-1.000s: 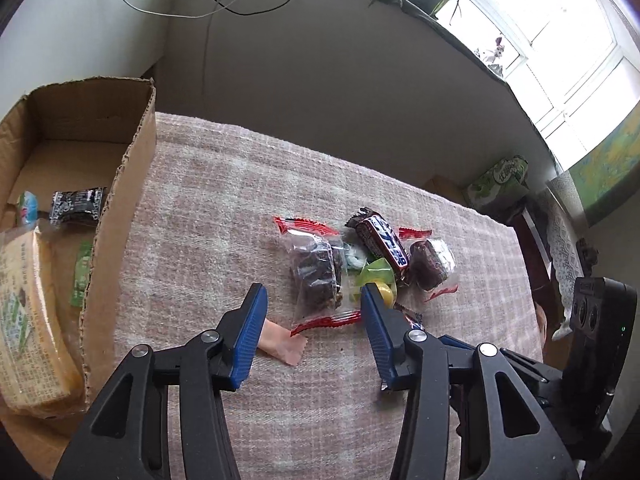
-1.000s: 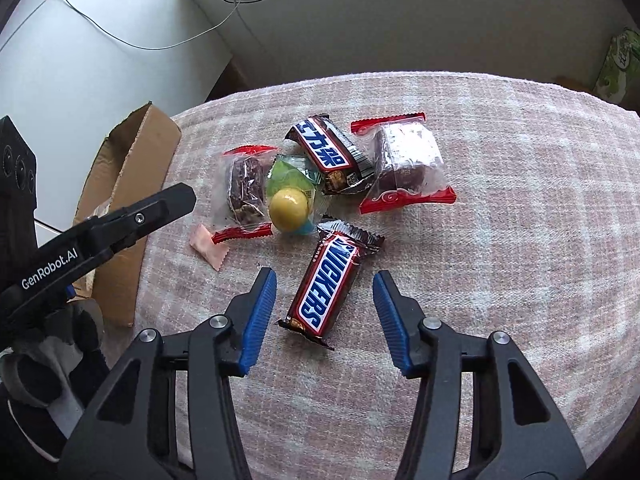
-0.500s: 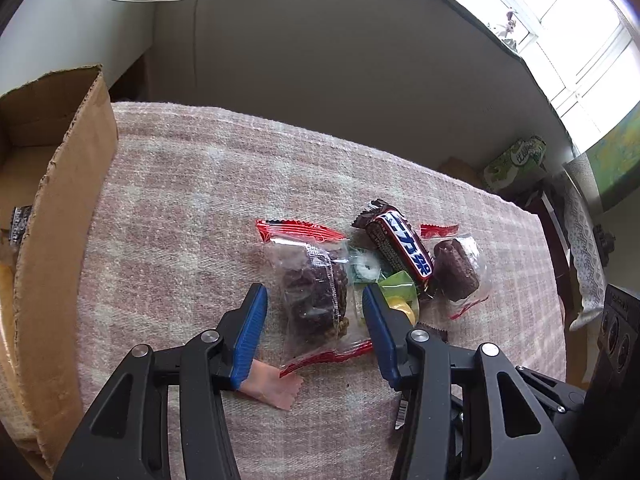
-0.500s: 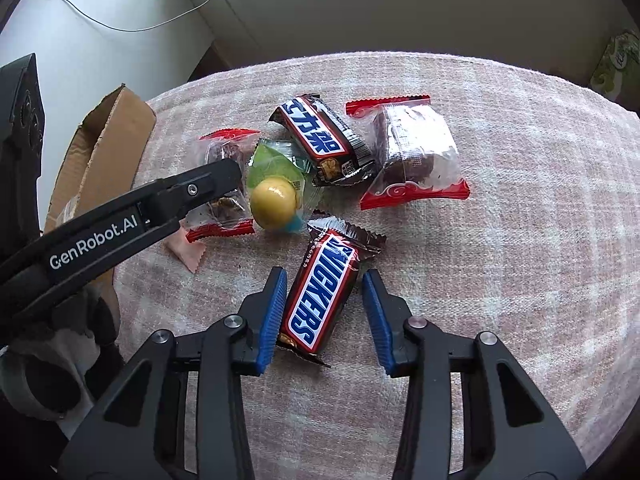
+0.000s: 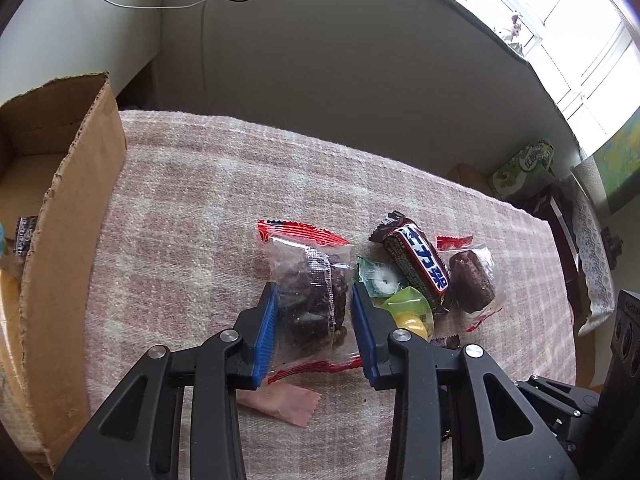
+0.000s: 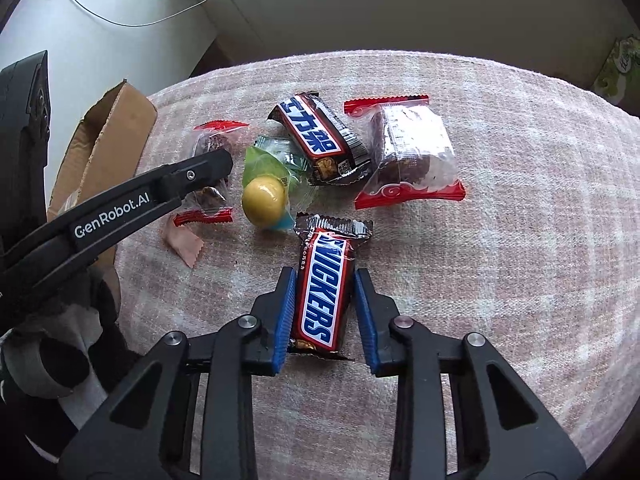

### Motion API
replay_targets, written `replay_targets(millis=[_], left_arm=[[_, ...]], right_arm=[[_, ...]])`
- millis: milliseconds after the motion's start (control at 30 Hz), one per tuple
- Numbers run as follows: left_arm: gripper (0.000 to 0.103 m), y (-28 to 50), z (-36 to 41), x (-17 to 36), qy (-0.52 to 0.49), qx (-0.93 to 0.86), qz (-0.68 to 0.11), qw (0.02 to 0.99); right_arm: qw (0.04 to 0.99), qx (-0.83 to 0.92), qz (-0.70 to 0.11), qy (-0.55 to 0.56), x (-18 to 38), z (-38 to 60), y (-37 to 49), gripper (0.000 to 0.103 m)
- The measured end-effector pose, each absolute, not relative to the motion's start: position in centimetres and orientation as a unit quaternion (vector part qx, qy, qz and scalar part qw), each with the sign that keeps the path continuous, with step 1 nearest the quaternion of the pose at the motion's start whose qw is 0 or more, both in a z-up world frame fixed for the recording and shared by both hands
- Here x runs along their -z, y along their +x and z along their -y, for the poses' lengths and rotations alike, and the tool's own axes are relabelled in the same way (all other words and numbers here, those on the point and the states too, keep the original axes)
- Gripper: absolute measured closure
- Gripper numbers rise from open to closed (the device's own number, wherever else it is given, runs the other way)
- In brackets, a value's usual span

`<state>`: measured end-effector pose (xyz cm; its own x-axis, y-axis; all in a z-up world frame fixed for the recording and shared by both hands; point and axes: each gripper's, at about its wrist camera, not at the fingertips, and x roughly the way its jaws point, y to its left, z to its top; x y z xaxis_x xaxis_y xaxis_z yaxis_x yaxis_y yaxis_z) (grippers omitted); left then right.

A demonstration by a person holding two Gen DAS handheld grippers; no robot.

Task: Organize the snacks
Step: 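Carry the candy bag and Snickers bar over the box with both grippers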

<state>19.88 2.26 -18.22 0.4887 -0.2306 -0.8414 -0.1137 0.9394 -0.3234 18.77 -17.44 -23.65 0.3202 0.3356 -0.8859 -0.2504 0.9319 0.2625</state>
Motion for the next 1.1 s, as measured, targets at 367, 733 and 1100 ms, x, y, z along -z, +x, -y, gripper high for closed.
replay_targets(millis=[367, 733, 1100], left_arm=[[0.069, 18.8, -3.0, 16.3, -0.184, 0.038, -0.484, 0.855], [0.069, 16.3, -6.7, 12.1, -0.199, 0.021, -0.446, 0.872], [0.069, 13.7, -13.4, 9.1, -0.207, -0.029, -0.412, 0.887]], right_arm=[[0.821, -0.179, -0.541, 0.042, 21.3, 19.6, 17.5, 0.073], [0.839, -0.216, -0.499, 0.021, 16.1, 17.1, 18.2, 0.073], [0.842, -0.274, -0.464, -0.016, 12.1, 9.4, 20.2, 0.073]])
